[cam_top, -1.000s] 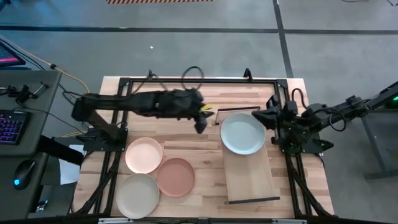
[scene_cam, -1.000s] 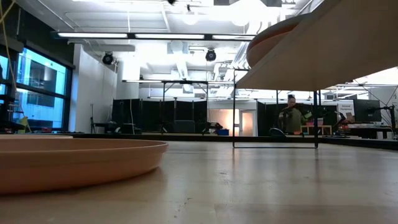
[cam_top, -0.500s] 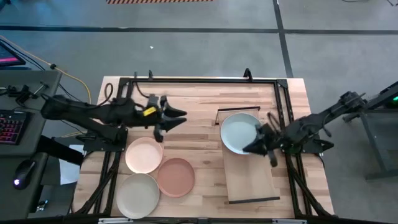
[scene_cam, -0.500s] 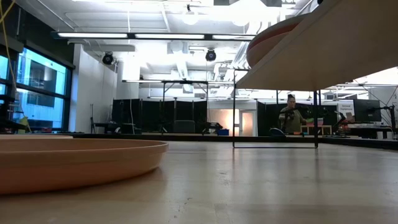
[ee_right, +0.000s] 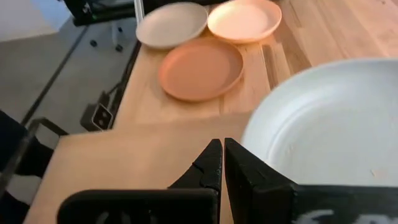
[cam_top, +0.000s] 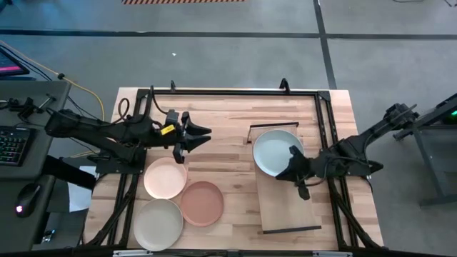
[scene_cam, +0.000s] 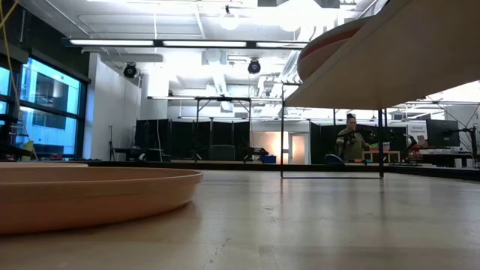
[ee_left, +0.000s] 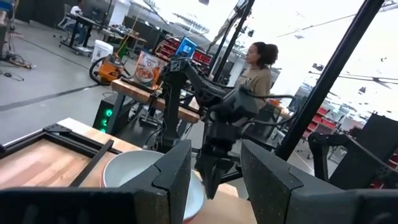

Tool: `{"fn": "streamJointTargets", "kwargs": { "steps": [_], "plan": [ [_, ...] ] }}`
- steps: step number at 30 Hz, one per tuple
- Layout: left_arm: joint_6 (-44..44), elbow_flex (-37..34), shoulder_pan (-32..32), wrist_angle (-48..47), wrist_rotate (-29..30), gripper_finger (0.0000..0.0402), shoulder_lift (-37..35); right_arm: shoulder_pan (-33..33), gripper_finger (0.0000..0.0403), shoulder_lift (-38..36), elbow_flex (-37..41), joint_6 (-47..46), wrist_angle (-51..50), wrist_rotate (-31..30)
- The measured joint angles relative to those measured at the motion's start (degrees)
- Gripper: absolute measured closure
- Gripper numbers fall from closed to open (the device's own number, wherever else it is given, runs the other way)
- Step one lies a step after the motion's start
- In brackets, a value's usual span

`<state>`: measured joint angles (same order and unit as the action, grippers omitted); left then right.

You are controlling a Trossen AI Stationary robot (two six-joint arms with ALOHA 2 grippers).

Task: Place and stack plates onto a shelf
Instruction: Stack the blue plate on top of the orange plate on the shelf

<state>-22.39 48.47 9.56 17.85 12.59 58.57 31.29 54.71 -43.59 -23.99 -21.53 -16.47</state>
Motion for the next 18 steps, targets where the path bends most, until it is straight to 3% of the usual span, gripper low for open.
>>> {"fn": "streamJointTargets", "kwargs": {
  "steps": [12, 18],
  "plan": [
    [0.0, 0.0, -0.1, -0.5, 1.7, 0.0273, 0.0, 0.0, 0.0403, 0.0, -0.1, -1.4, -6.6, -0.1],
    [0.1, 0.0, -0.1, -0.5, 1.7, 0.0273, 0.0, -0.1, 0.0403, -0.1, -1.5, 0.4, -4.2, -2.0]
  ]
}}
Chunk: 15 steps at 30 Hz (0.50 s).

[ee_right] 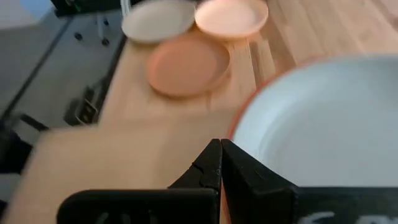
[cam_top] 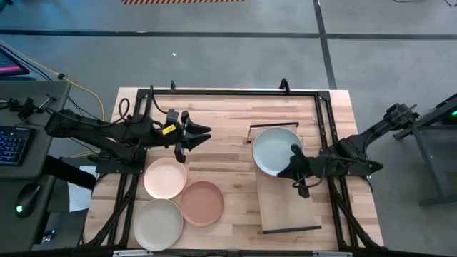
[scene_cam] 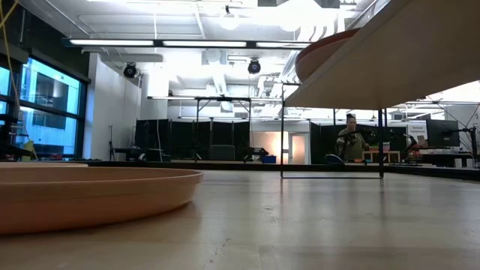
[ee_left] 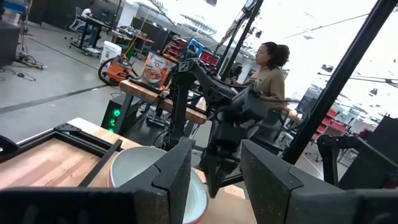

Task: Place and stack plates onto a shelf
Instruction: Stack the blue plate on top of the orange plate on the shelf

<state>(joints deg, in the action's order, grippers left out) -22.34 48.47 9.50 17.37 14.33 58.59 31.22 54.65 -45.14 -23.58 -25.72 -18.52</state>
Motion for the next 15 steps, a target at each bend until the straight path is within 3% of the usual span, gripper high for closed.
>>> {"fn": "streamJointTargets", "kwargs": {
  "steps": [7, 11, 15],
  "plan": [
    [1.6, 0.0, 0.0, -0.3, 0.0, 0.0273, -0.8, 0.0, 0.0403, 1.3, -4.5, -0.5, 0.4, 4.3],
    [1.6, 0.1, 0.0, -0.1, 0.0, 0.0273, -1.2, 0.5, 0.0403, 5.6, -4.7, -0.8, -0.3, 9.0],
    [1.6, 0.0, 0.0, -0.7, 0.0, 0.0273, -1.1, 0.9, 0.0403, 10.2, -4.7, 0.3, -0.5, 9.7]
  ]
}}
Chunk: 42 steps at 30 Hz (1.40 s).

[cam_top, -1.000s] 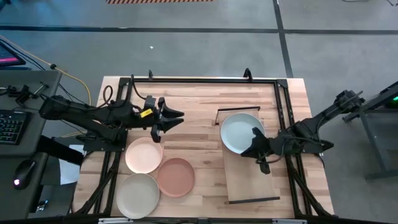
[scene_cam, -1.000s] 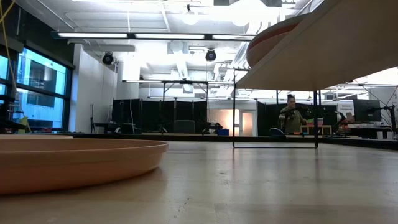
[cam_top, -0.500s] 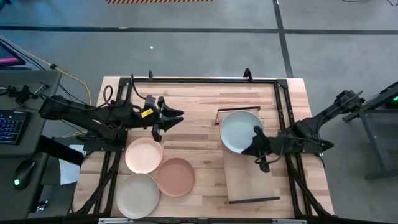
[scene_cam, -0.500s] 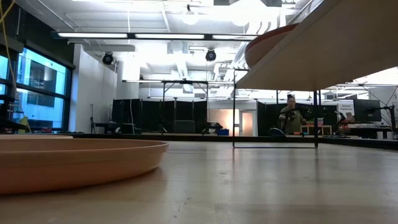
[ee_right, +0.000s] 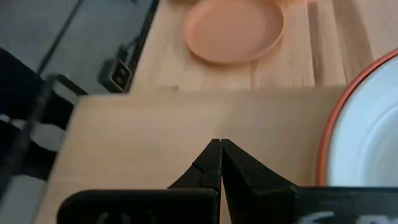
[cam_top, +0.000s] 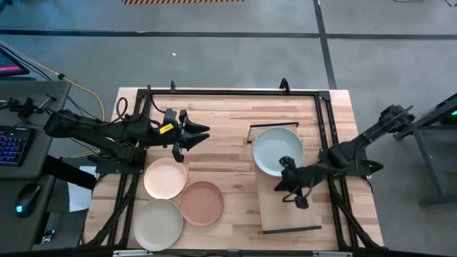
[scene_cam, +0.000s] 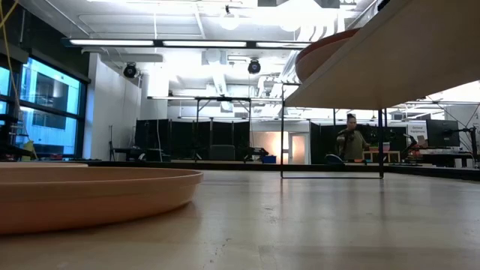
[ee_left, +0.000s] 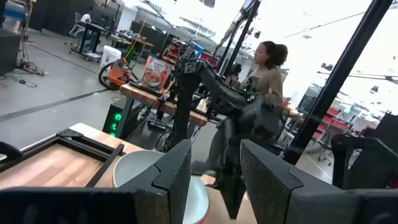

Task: Place and stack plates onto a shelf
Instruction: Stack the blue plate on top of the orange plate on the shelf, then put the light orange plate on the shelf

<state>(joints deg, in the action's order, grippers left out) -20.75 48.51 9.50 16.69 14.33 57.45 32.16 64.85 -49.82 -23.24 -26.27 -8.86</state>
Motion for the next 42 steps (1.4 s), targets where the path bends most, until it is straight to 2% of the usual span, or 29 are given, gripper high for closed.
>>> {"fn": "streamJointTargets", "kwargs": {
  "steps": [3, 13, 24, 28, 36, 42],
  "plan": [
    [0.0, 0.0, 0.0, -0.5, 0.0, 0.0273, 0.0, 0.0, 0.0403, 1.7, 0.0, -1.1, -1.2, -0.9],
    [0.0, 0.0, 0.0, -0.4, 0.0, 0.0273, 0.0, -0.2, 0.0403, 1.0, 0.0, -3.8, -4.0, -10.4],
    [-0.1, 0.0, 0.0, -0.8, 0.0, 0.0273, -0.1, -1.5, 0.0403, 1.0, -0.1, -3.7, -4.6, -11.7],
    [-1.6, 0.0, -0.1, -4.2, -0.8, 0.0273, -2.6, -1.4, 0.0403, 0.0, -4.1, -3.6, -4.9, -9.4],
    [0.5, 0.0, -0.5, -12.5, 1.3, 0.0273, -10.0, -3.4, 0.0403, -1.9, -16.1, 4.8, -4.6, -17.1],
    [3.3, 0.0, -0.5, -13.4, 1.5, 0.0273, -10.9, -7.7, 0.0403, -6.3, -15.4, 11.4, -0.4, -11.6]
  ]
}}
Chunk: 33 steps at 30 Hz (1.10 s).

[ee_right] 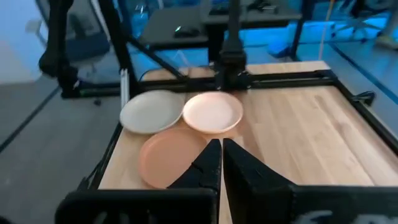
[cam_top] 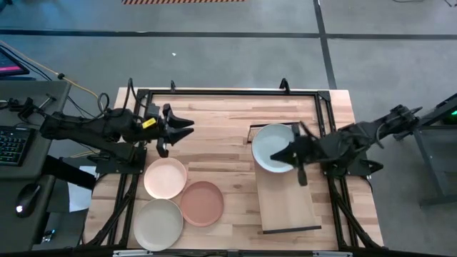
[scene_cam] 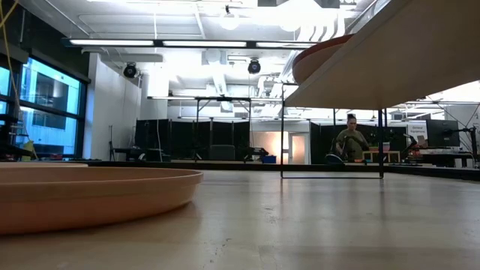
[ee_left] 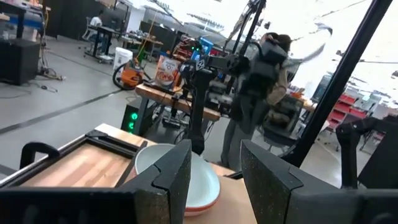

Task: Place and stack plates onto a shelf
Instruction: Put the light orange plate on the shelf

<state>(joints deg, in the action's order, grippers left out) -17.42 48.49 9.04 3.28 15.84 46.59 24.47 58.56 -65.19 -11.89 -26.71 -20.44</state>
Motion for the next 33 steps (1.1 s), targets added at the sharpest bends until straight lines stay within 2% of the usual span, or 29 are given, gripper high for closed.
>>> {"fn": "streamJointTargets", "kwargs": {
  "steps": [5, 8, 12, 15, 25, 28, 31, 33],
  "plan": [
    [-0.4, 0.0, 0.0, -2.7, 0.0, 0.0273, 0.5, -2.4, 0.0403, -9.4, 10.0, -4.1, 5.0, -0.3],
    [-0.4, 0.0, 0.0, -2.9, 0.0, 0.0273, 1.0, -2.9, 0.0403, -14.3, 16.6, -5.4, 14.6, -0.4],
    [-0.4, 0.0, 0.0, -3.1, 0.0, 0.0273, 1.8, -4.0, 0.0403, -17.0, 23.2, -3.1, 28.8, -0.7],
    [-0.4, 0.0, 0.0, -2.7, 0.0, 0.0273, 2.6, -4.6, 0.0403, -17.0, 24.9, -2.1, 32.9, -0.8],
    [-2.3, 0.1, 0.0, -1.3, 2.3, 0.0273, 4.6, -5.0, 0.0403, -16.6, 25.0, -1.6, 33.0, -0.8],
    [-6.2, 0.1, -0.1, -5.6, 5.2, 0.0273, 6.3, -5.0, 0.0403, -16.5, 25.0, -1.5, 33.0, -0.8],
    [-14.0, 0.0, -1.6, -17.5, 6.7, 0.0273, 7.4, -5.0, 0.0403, -16.5, 25.0, -1.6, 32.9, -0.8],
    [-20.1, 0.1, -2.8, -27.7, 5.6, 0.0273, 8.9, -5.0, 0.0403, -16.5, 25.0, -1.6, 32.9, -0.8]
  ]
}}
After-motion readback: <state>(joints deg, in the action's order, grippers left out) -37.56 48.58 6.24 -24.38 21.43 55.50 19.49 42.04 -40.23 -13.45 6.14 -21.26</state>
